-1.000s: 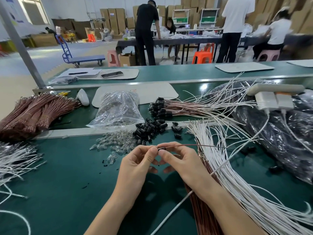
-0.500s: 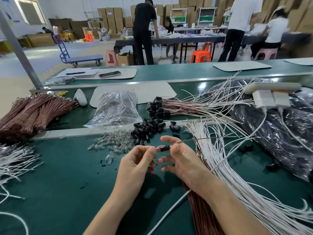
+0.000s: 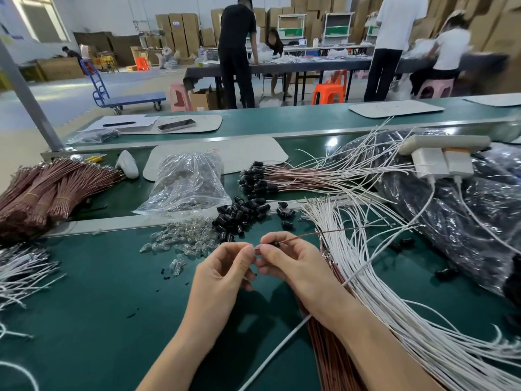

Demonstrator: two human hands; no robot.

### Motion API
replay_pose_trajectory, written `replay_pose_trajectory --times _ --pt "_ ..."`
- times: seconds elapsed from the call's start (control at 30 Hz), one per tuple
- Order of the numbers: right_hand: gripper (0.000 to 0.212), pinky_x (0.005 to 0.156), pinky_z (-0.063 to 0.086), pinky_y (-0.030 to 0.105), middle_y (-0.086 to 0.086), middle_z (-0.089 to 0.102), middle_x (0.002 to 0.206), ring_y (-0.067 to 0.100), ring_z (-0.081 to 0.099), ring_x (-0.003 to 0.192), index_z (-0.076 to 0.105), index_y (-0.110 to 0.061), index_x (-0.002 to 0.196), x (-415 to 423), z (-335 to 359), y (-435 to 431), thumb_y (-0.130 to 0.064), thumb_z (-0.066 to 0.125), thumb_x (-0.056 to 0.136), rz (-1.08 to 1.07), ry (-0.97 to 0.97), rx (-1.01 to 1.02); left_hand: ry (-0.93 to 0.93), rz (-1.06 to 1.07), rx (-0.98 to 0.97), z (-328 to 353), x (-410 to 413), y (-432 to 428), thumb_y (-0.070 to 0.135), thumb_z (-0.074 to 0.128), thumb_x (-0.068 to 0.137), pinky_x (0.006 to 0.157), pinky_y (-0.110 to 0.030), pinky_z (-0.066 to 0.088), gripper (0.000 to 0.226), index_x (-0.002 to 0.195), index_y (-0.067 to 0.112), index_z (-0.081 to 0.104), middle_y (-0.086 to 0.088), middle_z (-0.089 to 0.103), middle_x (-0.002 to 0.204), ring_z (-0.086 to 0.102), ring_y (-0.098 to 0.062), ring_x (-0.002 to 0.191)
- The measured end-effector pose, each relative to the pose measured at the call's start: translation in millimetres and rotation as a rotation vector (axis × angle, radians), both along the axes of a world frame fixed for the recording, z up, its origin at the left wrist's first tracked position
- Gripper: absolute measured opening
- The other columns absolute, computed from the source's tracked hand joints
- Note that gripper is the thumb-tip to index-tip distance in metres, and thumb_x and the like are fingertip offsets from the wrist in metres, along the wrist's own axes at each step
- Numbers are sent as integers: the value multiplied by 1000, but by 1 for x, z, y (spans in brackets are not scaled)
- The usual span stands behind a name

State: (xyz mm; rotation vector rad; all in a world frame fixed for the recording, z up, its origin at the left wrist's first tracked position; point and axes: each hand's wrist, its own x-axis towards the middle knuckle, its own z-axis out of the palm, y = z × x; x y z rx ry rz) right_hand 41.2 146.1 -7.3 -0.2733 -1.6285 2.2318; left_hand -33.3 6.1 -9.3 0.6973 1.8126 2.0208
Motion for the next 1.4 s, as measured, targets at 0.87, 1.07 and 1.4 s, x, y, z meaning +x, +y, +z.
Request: replay_pose_trajectory --times 0.87,1.07,1.4 --pt "13 62 54 21 7 68 100 15 67 76 55 -27 100 34 18 79 -14 52 104 -1206 202 -178 642 -247 -930 49 44 197 25 54 100 71 -33 46 23 91 7 64 -10 64 87 63 -32 84" --pt "13 68 55 19 -4 72 99 9 69 79 61 -30 107 36 33 66 -19 54 104 -1203 263 -40 274 -110 -456 88 15 159 30 47 106 51 -23 39 38 79 8 62 3 54 64 43 -10 51" --pt "9 59 55 23 3 74 92 16 68 68 68 -23 99 29 43 31 -22 60 94 -532 239 90 -34 398 327 117 -28 37 27 40 109 55 -21 53 23 103 18 60 7 71 80 63 -4 61"
